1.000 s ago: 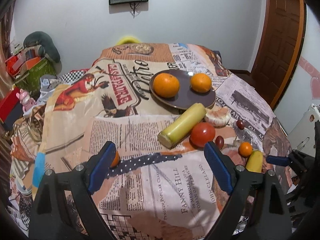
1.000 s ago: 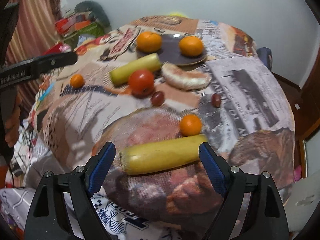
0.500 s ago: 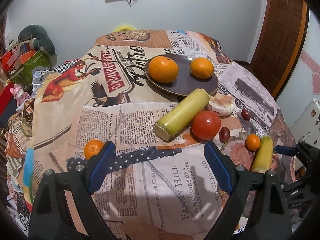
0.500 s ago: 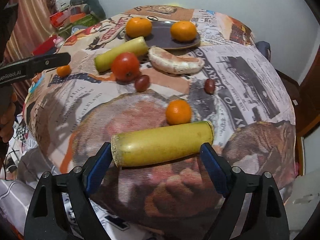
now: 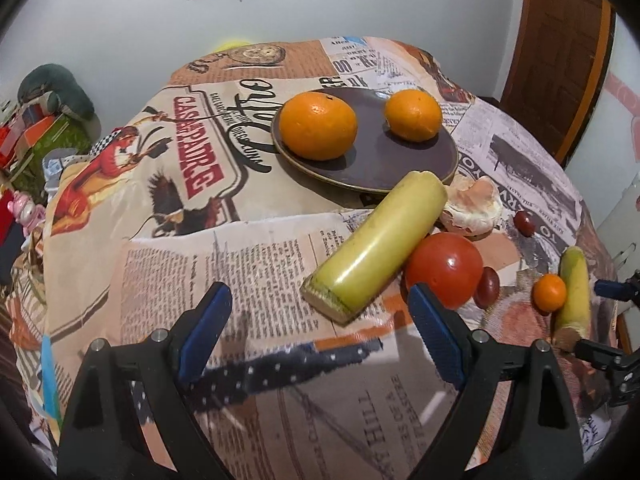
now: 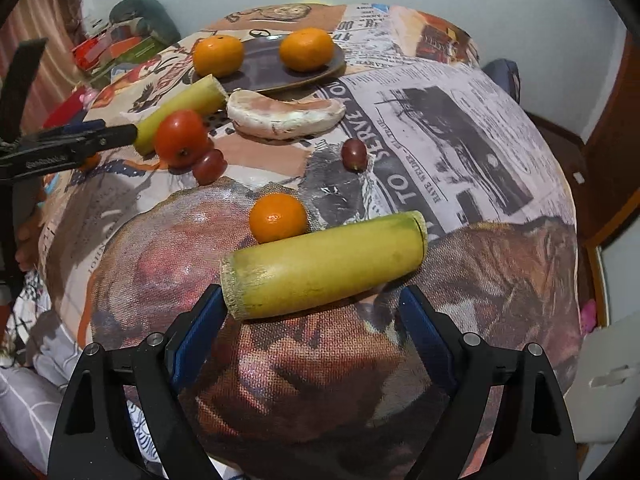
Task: Organize fruits
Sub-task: 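Move both grippers back toward the two yellow cylindrical vegetables, then close the left gripper on one yellow vegetable while the right gripper grasps the other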
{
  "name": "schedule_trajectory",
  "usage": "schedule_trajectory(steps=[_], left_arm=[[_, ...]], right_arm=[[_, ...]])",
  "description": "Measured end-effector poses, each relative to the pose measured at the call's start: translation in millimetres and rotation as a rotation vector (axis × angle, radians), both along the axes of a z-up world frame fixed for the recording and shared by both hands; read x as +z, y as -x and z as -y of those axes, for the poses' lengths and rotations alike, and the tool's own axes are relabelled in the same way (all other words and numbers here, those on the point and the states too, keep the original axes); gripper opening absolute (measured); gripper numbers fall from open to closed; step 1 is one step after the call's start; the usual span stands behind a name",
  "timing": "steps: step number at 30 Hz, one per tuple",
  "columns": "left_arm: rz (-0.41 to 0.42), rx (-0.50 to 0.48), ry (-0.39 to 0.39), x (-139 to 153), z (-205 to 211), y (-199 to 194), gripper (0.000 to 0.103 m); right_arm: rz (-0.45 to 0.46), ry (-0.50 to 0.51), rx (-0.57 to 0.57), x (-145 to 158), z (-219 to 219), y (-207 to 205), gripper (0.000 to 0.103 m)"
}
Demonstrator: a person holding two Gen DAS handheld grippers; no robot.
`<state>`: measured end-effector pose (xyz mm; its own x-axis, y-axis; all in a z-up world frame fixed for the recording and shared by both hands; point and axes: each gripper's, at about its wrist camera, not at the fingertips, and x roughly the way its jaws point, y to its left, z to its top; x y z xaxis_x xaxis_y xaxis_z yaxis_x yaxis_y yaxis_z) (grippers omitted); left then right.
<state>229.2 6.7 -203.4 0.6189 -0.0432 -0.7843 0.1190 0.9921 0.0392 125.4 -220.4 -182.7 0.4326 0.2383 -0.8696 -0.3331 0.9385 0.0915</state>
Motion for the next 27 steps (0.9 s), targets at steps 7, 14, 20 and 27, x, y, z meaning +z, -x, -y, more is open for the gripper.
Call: schedule_trajectory(steps=[7,14,20,27], left_arm=[[0.005,-0.058,-0.011,-6.2,5.5,-14.7,0.091],[-0.010,-0.061,0.079,-7.1,1.9,-23.4,0.087],[-0.009,-0.086,0.088,-5.8,8.2,-27.3,0.083],[-0.090,-0.118,0.115,-12.5,2.3,-30.2,0.060]], right_arm=[[0.041,-0.016,-0.033,14.9,5.3,2.4,0.085],[0.019,-0.043,-0.152,8.4,20.5,-11.7,0.081],[-0.015,-0.121,-0.199,4.4,23.4,-22.1,0.076],[-0.037,-0.138,-0.183,-0.2,15.9,-24.4,0.075]])
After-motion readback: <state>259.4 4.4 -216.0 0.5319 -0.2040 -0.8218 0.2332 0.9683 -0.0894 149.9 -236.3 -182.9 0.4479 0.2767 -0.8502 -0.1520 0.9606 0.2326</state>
